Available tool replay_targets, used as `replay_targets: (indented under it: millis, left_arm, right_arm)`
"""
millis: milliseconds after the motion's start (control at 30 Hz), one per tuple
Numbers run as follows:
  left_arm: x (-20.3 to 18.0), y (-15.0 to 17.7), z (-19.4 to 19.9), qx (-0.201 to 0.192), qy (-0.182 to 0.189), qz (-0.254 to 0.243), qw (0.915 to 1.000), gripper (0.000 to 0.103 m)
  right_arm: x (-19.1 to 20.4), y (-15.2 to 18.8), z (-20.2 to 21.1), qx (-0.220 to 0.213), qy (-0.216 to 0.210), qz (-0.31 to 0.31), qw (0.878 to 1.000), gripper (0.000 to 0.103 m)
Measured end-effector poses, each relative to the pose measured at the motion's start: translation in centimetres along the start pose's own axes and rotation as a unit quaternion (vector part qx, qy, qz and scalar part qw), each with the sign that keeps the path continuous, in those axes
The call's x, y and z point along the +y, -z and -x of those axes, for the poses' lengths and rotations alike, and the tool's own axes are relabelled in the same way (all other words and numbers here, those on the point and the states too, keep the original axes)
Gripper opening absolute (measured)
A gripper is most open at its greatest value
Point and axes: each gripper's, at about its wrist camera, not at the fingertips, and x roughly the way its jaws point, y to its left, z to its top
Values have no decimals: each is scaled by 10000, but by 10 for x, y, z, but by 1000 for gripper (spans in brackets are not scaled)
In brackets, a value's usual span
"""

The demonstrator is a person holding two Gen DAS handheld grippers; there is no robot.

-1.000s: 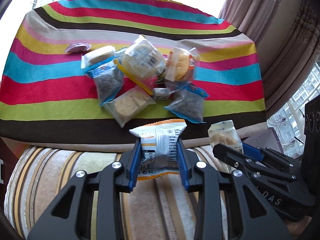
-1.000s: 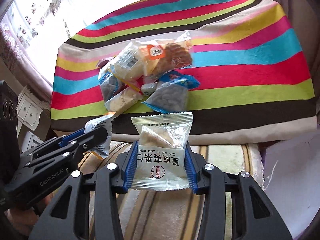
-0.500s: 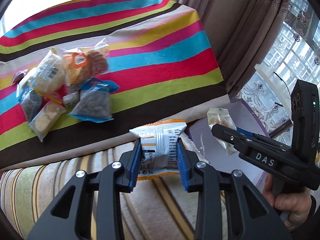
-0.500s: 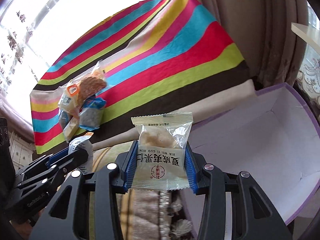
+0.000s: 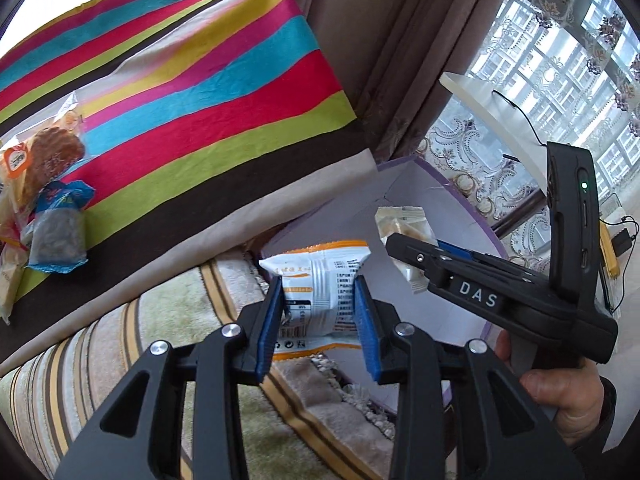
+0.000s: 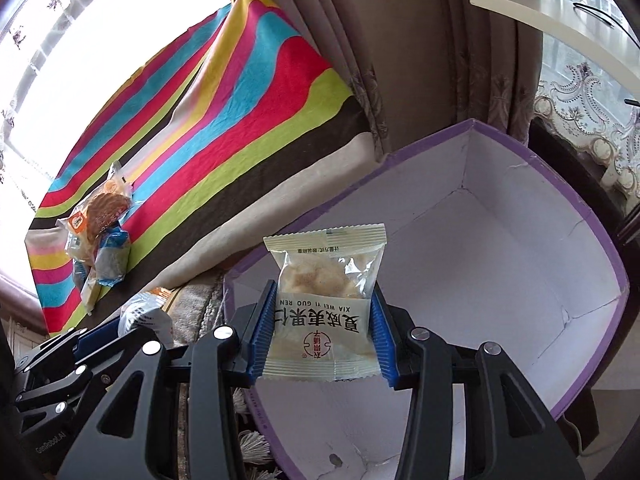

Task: Organize snacks
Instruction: 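Carry both packets to the white box and open both grippers to drop them, then move both grippers back over the snack pile on the table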

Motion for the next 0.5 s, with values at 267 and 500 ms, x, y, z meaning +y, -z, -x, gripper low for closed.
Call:
replay_targets:
  millis: [267, 500]
  left_arm:
    - [4, -2, 4, -141, 115, 160, 9997, 77]
    - [21, 2, 30, -822, -231, 338, 9958, 83]
  right_arm:
    - [1, -1, 9, -329, 615, 69, 9975, 82]
    - [30, 0, 27, -1135, 1489, 695, 9799, 87]
